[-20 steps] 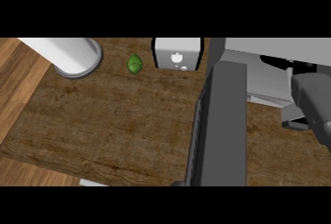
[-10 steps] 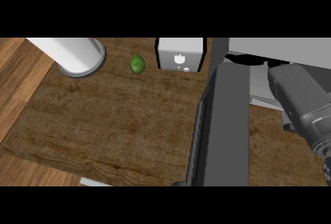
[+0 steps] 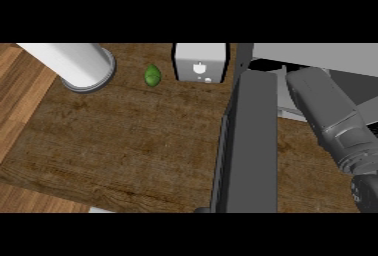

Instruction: Pick up the milk, place it into the microwave and close the microwave

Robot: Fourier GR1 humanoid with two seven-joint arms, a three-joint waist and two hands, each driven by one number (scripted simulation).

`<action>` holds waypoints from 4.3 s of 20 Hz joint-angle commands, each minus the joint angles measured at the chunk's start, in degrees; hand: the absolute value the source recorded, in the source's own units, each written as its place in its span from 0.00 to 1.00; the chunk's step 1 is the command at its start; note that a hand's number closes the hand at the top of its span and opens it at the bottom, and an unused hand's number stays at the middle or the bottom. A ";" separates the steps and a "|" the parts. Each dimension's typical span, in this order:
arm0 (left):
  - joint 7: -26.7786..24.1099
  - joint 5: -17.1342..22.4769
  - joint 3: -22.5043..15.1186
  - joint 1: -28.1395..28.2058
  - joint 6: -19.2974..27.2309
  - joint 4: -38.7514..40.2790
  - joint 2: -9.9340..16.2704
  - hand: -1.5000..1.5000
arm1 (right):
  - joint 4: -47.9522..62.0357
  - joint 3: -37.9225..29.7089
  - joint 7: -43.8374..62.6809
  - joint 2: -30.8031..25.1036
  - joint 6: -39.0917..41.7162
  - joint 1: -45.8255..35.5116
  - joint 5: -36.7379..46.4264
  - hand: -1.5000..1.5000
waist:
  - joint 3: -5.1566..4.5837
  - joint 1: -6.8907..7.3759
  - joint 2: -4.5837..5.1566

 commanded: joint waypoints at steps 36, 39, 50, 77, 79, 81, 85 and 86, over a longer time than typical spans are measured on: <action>-9.32 -27.34 -19.73 -1.61 -14.08 14.04 -12.02 0.00 | -2.24 -9.71 -18.35 6.81 33.79 18.45 -11.64 0.00 | -0.25 -10.77 -4.77; -9.29 -29.06 -21.57 0.19 -14.06 11.91 -12.22 0.00 | -4.18 -9.02 -18.29 8.34 34.92 20.99 -12.38 0.00 | -0.24 -10.90 -5.02; -17.80 -43.01 -31.20 -7.33 -2.47 24.14 -13.80 1.00 | -12.26 -3.36 -20.01 8.96 34.94 38.36 -10.54 0.00 | -0.49 -14.26 -6.12; -24.43 -47.18 -60.93 -28.67 22.39 55.45 -13.79 1.00 | -67.40 3.46 -13.89 0.64 57.57 83.14 -30.32 0.00 | -0.53 -15.81 -5.17; -23.80 -43.20 -63.60 -30.69 23.66 56.68 -13.79 1.00 | -71.32 3.78 -11.06 -1.67 59.75 83.66 -33.08 0.00 | -0.51 -15.66 -5.04; -21.15 -41.94 -68.90 -32.30 29.98 55.25 -13.79 1.00 | -75.03 4.83 -8.14 -1.47 59.84 83.82 -35.60 0.00 | -0.52 -15.94 -5.10; -19.49 -36.36 -74.31 -36.15 36.61 57.94 -13.77 1.00 | -82.40 7.34 -2.10 -1.57 60.28 85.15 -40.30 0.00 | -0.59 -16.96 -4.85; -18.67 -35.81 -75.70 -37.42 38.90 57.40 -13.77 1.00 | -83.77 8.39 -1.96 -1.25 60.45 85.63 -40.62 0.00 | -0.62 -18.12 -4.84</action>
